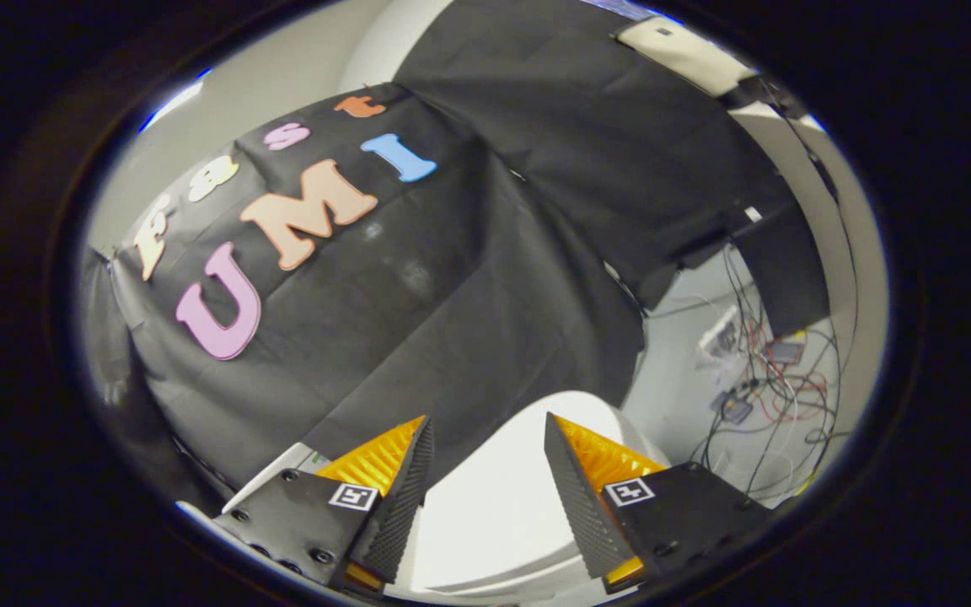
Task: Open the toilet lid.
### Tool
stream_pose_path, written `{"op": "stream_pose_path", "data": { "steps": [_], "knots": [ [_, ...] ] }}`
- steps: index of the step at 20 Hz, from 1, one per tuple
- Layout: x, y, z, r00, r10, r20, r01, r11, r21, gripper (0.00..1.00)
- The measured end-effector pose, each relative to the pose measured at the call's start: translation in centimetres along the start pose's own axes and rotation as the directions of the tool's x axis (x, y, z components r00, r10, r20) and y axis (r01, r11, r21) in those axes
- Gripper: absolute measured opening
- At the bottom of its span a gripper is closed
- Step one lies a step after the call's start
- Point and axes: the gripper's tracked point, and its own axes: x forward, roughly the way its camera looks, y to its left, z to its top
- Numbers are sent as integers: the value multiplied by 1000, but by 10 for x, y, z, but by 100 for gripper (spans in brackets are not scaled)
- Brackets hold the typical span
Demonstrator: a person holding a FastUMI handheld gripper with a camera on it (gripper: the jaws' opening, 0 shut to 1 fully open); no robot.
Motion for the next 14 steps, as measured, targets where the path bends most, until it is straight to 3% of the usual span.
{"op": "stream_pose_path", "data": {
  "steps": [6, 14],
  "knots": [
    [-16, -46, -68, 984, -134, -119, 146, 984, 101, 83],
    [-25, -84, -115, 956, -215, -200, 260, 936, 236, 83]
  ]
}}
